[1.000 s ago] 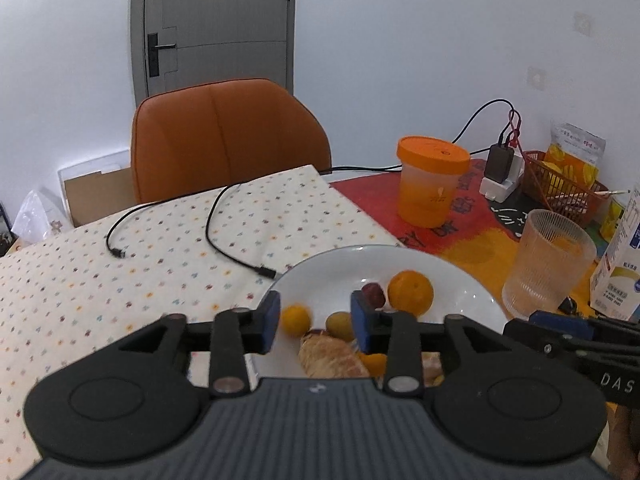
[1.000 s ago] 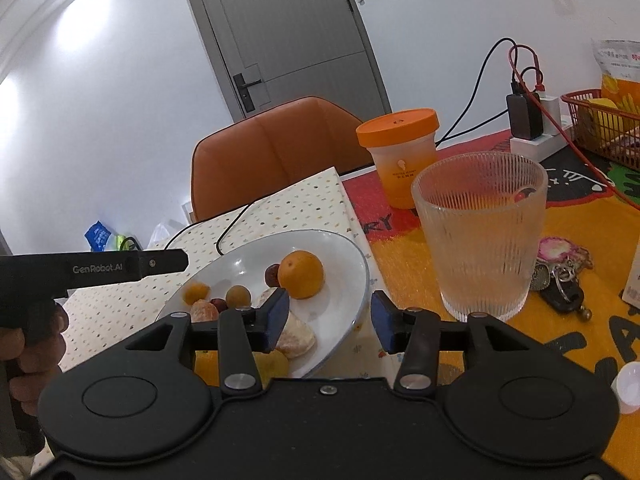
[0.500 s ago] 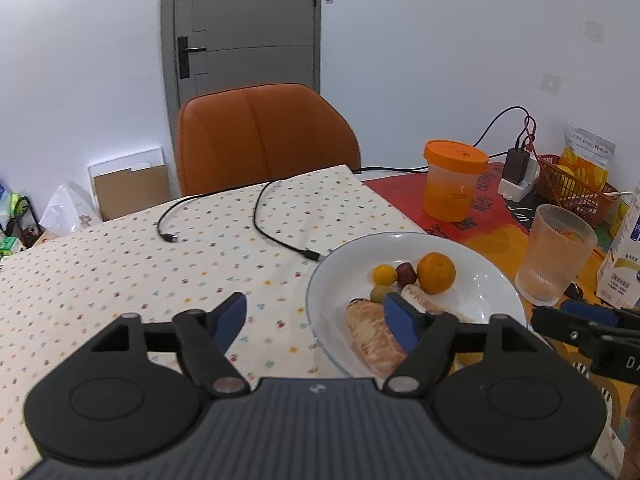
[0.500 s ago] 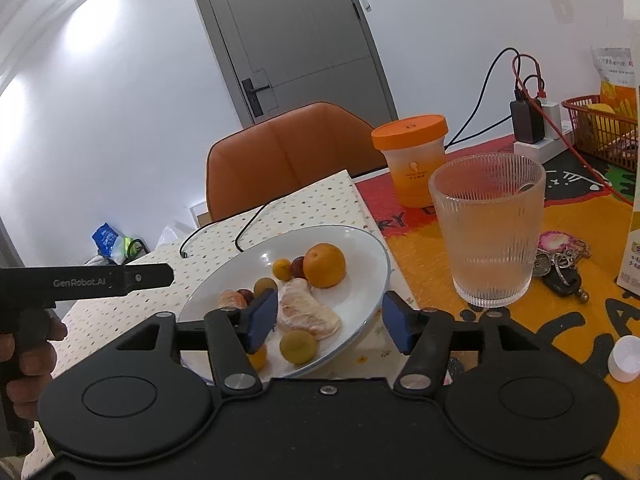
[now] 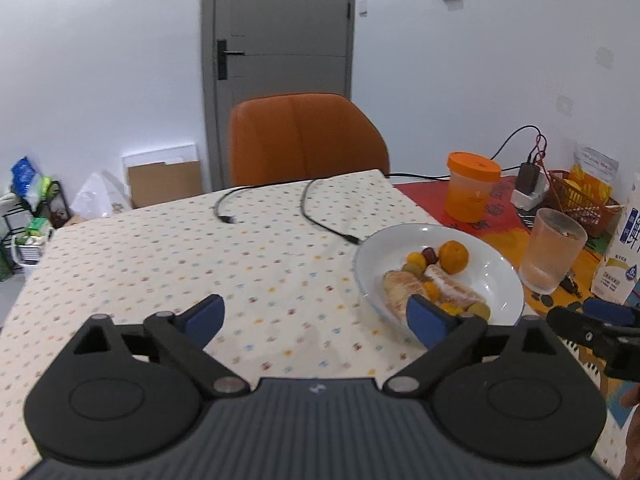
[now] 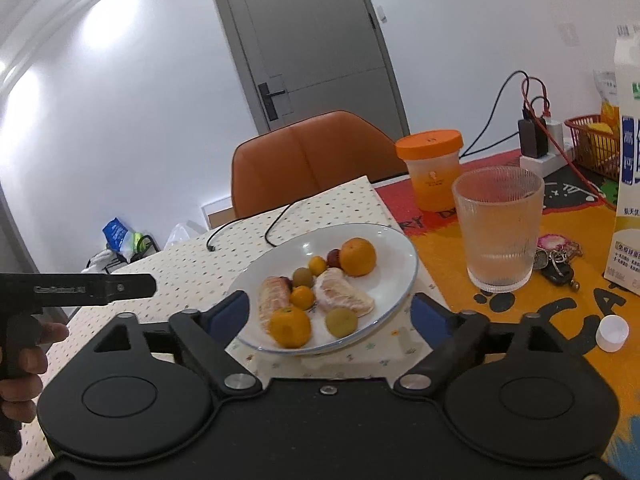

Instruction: Organize fruits

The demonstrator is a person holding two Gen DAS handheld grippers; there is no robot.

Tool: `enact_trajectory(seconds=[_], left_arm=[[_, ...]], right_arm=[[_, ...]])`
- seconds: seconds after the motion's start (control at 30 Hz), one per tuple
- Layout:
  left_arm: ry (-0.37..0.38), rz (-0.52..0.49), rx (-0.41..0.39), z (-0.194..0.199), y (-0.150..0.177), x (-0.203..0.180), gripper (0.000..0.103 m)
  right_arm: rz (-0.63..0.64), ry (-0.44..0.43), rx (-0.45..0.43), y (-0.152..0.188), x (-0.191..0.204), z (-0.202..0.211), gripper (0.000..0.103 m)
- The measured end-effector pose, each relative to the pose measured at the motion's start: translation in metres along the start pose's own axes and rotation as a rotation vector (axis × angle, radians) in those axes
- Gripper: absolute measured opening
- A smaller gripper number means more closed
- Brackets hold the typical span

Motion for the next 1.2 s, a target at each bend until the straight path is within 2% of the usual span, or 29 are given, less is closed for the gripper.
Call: enact_trajectory(seconds=[0.23,0.5,0.67,0.9,1.2], left_arm=[[-0.063,0.044,-0.014,0.041,0.01,0.028,0.1],[-0.113,0.078,-0.035,0.085,0.022,0.052,0.102],[-0.11,0.079,-0.041,0.099,0.029,0.062,0.102],[-0.105,0.099,-0.046,0.116,0.044,0.081,0.102],[-0.141,0.157,-0.06,0.138,0.065,0.104,0.103]], right_arm=[[0.067,-0.031,-0.005,0.001,0.035,0.021,0.103],[0.106,-0.086,0.02,0.002,0.07,0.037,0.103],[0.135,-0.105,0.033,0.004,0.086,0.045,0.103],[0.136,-0.062,0.074,0.01,0.099,0.047,0.103],[0.161,-0.064,0.085,0.022,0.123,0.058,0.103]])
Point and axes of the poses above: each gripper's, at about its wrist camera, not at the fingertips, and z roughly against the way its jaws point, x to its left, y to its underside, the point moved 7 cm from there along -z, roughly the way its jaws point, and after that the axes turned 2 degrees about y, right-handed, at the moved point
